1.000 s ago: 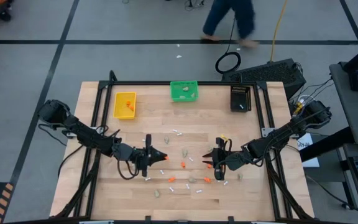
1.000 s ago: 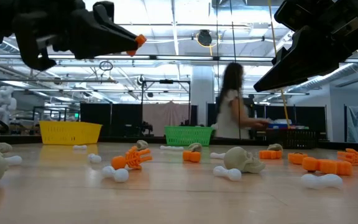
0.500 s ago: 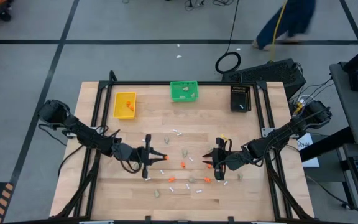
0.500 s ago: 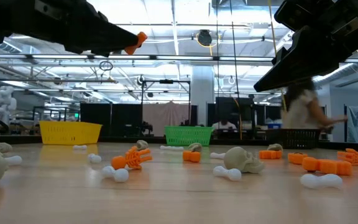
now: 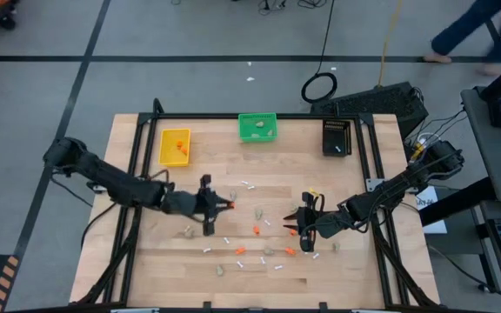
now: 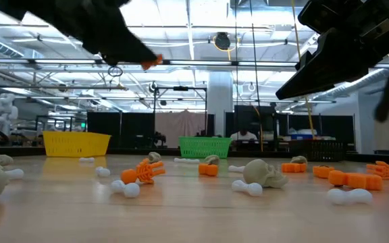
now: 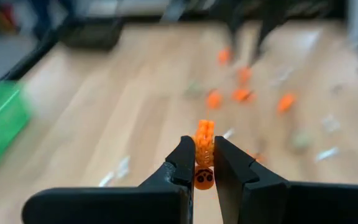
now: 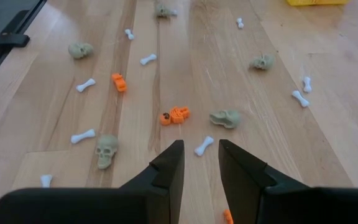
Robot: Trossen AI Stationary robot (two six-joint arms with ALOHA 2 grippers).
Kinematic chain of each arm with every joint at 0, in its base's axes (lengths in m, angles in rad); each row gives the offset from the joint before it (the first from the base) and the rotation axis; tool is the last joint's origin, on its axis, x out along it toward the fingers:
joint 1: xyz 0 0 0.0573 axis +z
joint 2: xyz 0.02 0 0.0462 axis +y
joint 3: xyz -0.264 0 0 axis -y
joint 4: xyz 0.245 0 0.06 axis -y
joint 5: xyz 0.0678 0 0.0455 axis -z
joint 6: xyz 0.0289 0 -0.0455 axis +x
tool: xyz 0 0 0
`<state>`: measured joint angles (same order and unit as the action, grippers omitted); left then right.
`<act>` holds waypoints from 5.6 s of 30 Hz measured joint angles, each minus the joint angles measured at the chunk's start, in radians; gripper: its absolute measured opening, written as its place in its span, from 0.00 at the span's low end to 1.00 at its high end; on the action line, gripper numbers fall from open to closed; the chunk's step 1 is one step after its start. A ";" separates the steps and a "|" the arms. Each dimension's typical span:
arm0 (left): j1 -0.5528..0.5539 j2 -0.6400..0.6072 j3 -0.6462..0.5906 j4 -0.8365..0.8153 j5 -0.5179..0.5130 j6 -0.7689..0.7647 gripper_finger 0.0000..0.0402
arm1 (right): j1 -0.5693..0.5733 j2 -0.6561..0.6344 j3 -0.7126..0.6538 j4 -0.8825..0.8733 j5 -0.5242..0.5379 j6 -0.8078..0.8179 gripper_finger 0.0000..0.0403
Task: Sort Halloween decoration
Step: Put the orange skeleton toy into the yellow bin, then put the white bone toy into the black bin
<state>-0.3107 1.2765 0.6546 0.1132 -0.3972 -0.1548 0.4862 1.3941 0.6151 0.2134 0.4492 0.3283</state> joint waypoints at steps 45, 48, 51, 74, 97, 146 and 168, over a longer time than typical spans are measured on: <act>1.017 0.066 0.204 -1.031 0.215 0.160 0.09 | 0.000 0.000 0.000 0.008 -0.004 0.004 0.22; 1.037 0.084 0.204 -1.019 0.192 0.098 0.10 | 0.000 0.000 0.000 0.008 -0.004 0.004 0.22; 1.047 0.085 0.204 -1.010 0.184 0.060 0.16 | 0.000 0.000 0.000 0.008 -0.004 0.004 0.22; 0.554 -0.298 0.092 -0.755 -0.023 -0.180 0.55 | 0.000 0.000 0.000 -0.002 0.189 0.192 0.22; 0.008 -0.326 -0.199 -0.038 -0.034 -0.205 0.55 | -0.199 -0.011 0.195 -0.733 -0.014 0.553 0.38; -0.104 -0.317 -0.199 -0.015 -0.074 -0.205 0.55 | 0.306 0.229 0.252 -0.668 -0.267 0.268 0.32; -0.104 -0.317 -0.199 -0.016 -0.075 -0.205 0.55 | 0.301 0.276 0.253 -0.629 -0.272 0.308 0.05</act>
<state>-0.4149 0.9592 0.4561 0.0967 -0.4721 -0.3595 0.7876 1.6699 0.8682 -0.4152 0.1769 0.6365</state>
